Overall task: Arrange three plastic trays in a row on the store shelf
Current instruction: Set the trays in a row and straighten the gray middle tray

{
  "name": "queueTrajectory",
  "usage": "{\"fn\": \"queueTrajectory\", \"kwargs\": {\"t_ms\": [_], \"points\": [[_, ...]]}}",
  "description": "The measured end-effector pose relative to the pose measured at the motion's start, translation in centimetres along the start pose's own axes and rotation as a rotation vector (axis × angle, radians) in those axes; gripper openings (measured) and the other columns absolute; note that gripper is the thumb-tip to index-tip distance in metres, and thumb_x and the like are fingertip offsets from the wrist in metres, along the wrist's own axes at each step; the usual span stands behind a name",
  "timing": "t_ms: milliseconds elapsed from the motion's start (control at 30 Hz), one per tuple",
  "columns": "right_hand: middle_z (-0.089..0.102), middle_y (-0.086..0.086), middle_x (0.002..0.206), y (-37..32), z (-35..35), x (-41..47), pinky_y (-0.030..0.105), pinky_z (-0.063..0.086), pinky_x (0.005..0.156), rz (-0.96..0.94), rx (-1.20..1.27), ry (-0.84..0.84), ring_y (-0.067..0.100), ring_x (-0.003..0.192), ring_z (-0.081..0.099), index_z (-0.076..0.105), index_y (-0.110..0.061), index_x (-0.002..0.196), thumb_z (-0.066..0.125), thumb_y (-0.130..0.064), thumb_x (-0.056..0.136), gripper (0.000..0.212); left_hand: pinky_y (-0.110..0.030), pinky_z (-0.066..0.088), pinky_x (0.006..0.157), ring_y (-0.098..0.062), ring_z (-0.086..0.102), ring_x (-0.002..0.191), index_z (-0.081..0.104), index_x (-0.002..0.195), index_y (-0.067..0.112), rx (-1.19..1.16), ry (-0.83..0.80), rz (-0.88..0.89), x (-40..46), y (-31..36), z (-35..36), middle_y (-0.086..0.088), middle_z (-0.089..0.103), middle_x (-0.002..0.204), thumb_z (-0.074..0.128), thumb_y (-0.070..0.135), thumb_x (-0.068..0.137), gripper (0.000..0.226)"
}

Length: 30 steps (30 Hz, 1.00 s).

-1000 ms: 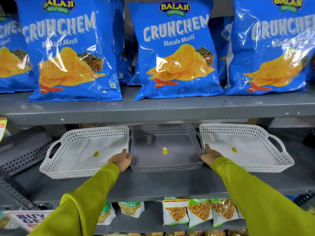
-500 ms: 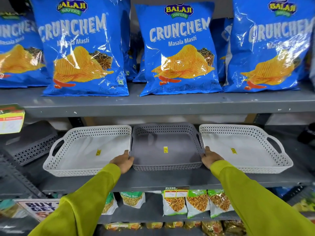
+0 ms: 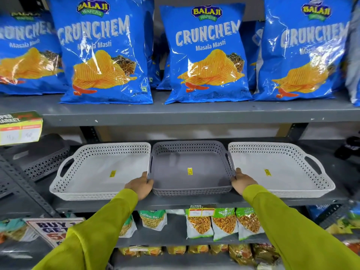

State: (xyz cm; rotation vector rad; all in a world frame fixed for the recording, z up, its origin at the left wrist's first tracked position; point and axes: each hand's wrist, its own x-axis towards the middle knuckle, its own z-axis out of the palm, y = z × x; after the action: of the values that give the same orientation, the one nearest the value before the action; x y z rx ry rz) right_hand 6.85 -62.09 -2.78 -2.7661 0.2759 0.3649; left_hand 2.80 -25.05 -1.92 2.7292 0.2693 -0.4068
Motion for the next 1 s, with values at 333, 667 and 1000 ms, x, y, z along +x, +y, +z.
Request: {"fn": "queueTrajectory", "kwargs": {"t_ms": [333,667,1000], "points": [[0.061,0.024,0.124,0.2,0.5,-1.2,0.038,0.043,0.080,-0.005,0.010,0.014,0.039,0.108,0.060,0.027,-0.010,0.139,0.033,-0.029,0.096,0.047,-0.040,0.046,0.097,-0.036,0.059,0.114,0.027,0.143,0.016,-0.003,-0.010,0.021,-0.9,-0.4,0.1,-0.018,0.059,0.133,0.029,0.042,0.097,0.053],[0.063,0.026,0.119,0.4,0.7,-2.3,0.041,0.047,0.085,-0.018,0.008,0.041,0.041,0.105,0.061,0.031,-0.008,0.133,0.033,-0.028,0.096,0.043,-0.038,0.045,0.096,-0.035,0.058,0.117,0.023,0.147,0.015,0.032,-0.004,0.019,-1.7,-0.5,0.3,-0.019,0.058,0.135,0.028,0.041,0.098,0.056],[0.062,0.025,0.122,0.5,0.7,-3.0,0.040,0.046,0.082,-0.027,-0.005,0.058,0.040,0.108,0.060,0.032,-0.006,0.134,0.034,-0.027,0.097,0.043,-0.039,0.045,0.095,-0.036,0.058,0.115,0.024,0.146,0.015,0.033,0.017,-0.006,-2.3,-0.3,0.4,-0.020,0.060,0.132,0.028,0.039,0.098,0.054]]}}
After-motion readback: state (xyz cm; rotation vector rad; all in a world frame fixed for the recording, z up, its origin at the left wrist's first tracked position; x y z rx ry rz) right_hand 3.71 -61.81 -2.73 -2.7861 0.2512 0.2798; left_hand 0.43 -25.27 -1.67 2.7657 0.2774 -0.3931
